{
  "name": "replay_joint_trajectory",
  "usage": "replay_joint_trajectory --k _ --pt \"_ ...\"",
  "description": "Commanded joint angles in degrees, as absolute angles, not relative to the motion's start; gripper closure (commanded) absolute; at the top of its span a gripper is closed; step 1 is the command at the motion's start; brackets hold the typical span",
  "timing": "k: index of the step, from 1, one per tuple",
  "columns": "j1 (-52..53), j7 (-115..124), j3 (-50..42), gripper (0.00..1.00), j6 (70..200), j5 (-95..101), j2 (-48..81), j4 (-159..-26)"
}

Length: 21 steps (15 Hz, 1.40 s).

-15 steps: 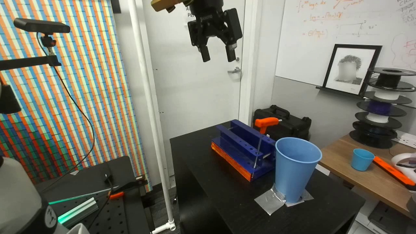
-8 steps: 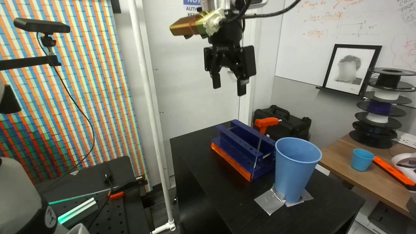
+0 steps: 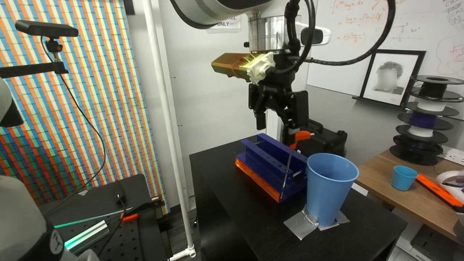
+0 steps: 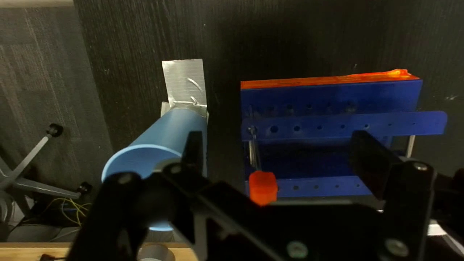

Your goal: Put the wrench in the cup next to the toolbox

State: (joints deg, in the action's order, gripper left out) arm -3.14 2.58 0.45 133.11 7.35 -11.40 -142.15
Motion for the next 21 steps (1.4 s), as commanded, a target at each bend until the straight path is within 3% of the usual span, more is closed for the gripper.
replay_joint_trajectory --k 1,4,5,6,13,16,17,21 --pt "-3.46 4.22 -0.08 0.00 136.63 8.79 -8.03 -140.08" --pt "-3.54 4.05 -0.51 0.00 138.44 8.70 -6.05 -138.79" --pt "-3.53 3.73 -0.68 0.24 138.60 8.44 -5.50 -138.37" --pt "-3.58 3.68 -0.83 0.26 138.67 8.49 -4.96 -137.92" --pt "-3.73 3.68 -1.60 0.80 142.65 11.47 -1.11 -136.06" --pt "-3.39 3.29 -1.62 0.88 144.48 12.11 0.77 -135.46" --pt "-3.28 3.08 -1.60 0.82 144.88 12.04 1.18 -135.10" --pt "-2.85 1.05 -1.38 0.82 144.31 10.49 0.21 -134.19"
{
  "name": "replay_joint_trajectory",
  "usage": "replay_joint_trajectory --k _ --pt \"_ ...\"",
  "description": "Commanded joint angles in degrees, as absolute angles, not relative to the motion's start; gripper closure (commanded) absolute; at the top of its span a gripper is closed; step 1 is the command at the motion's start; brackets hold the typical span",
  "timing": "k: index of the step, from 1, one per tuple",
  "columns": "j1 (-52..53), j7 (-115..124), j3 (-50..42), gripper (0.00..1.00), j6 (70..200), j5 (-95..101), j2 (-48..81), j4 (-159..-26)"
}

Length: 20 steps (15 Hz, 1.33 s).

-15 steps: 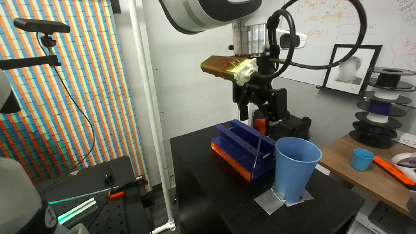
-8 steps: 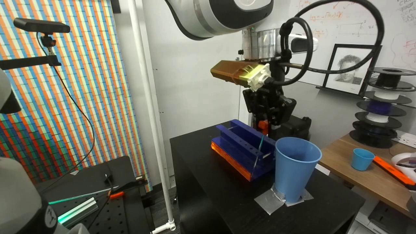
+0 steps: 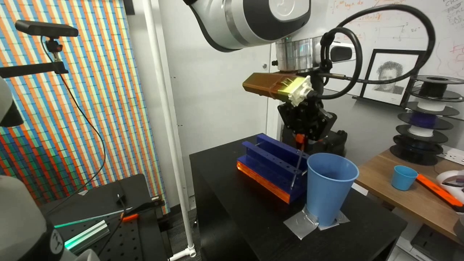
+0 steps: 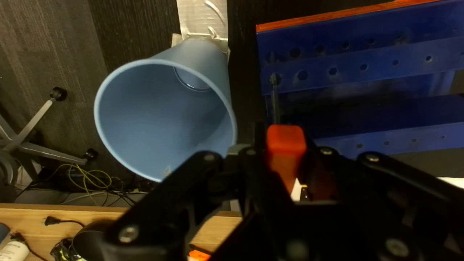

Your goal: Put the wrench in the cup next to the toolbox

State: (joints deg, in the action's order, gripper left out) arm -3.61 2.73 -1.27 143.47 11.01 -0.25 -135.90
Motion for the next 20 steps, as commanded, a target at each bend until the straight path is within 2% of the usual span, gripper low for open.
replay_joint_trajectory --k 1,7,13,20 --pt "-2.66 0.19 -1.25 0.82 143.94 9.91 -0.50 -134.16" --pt "-1.30 -5.61 -0.75 0.82 140.50 4.68 -6.71 -133.84" --pt "-2.44 -3.25 -1.33 0.82 130.80 8.20 -15.74 -134.34" --pt "-8.57 11.89 1.10 0.83 130.09 28.90 -20.40 -136.07"
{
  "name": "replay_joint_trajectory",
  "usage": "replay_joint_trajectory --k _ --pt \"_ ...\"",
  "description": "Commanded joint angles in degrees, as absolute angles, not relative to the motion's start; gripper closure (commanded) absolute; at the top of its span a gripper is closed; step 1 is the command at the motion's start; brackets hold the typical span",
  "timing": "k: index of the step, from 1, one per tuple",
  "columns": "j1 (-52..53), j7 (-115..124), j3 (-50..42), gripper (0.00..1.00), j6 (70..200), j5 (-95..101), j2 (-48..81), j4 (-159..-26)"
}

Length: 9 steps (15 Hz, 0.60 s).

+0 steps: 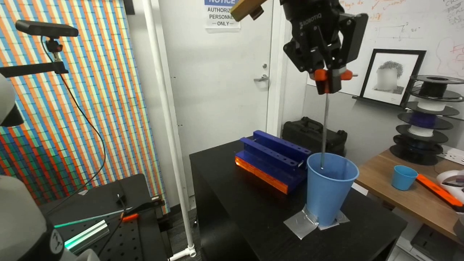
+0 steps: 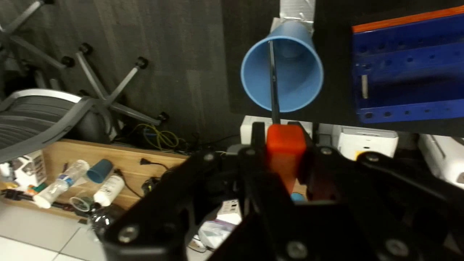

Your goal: Put the wrench in the cup next to the toolbox

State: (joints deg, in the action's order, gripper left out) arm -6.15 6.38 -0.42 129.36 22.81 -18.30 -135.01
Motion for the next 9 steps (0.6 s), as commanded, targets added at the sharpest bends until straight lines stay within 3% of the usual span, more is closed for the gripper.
replay_joint_trajectory --k 1,9 --pt "-8.80 13.31 1.01 0.84 130.69 29.98 -20.05 -135.93" --pt "-8.36 23.29 2.48 0.84 142.32 30.78 -14.27 -135.21"
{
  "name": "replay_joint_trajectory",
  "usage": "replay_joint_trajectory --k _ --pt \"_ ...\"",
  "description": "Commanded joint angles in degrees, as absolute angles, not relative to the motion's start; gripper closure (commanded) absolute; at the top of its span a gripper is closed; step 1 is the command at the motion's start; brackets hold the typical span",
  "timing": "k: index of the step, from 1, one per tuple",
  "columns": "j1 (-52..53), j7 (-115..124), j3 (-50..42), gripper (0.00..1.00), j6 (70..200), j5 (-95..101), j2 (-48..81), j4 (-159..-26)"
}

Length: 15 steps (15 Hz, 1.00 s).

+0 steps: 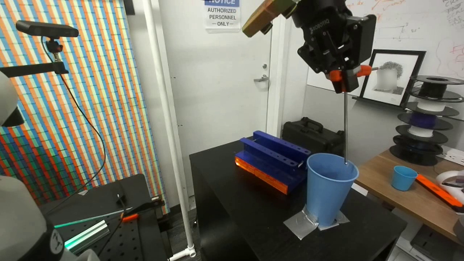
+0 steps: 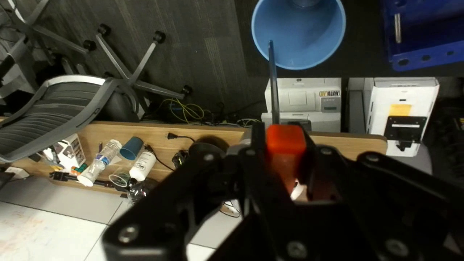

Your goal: Put the wrench in the cup next to the toolbox

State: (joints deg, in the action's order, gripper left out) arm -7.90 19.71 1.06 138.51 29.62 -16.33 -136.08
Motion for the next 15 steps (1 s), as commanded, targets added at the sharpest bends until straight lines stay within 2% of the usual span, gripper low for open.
replay_joint_trajectory --k 1,2,3,4,6,11,15 --pt "-8.27 23.87 2.72 0.84 143.28 30.63 -13.48 -135.25" --pt "-7.78 23.13 2.62 0.83 143.70 29.30 -12.52 -135.16" --pt "-7.04 21.53 2.25 0.55 143.88 27.24 -11.85 -135.21" --pt "-6.27 19.68 1.82 0.53 143.69 24.73 -11.23 -135.27" --pt "-5.13 16.20 1.21 0.40 143.12 20.08 -10.77 -135.36" --pt "-3.35 5.70 0.12 0.01 139.21 11.40 -13.93 -135.66" --pt "-0.72 -6.63 -1.50 0.00 131.59 3.59 -18.99 -134.83"
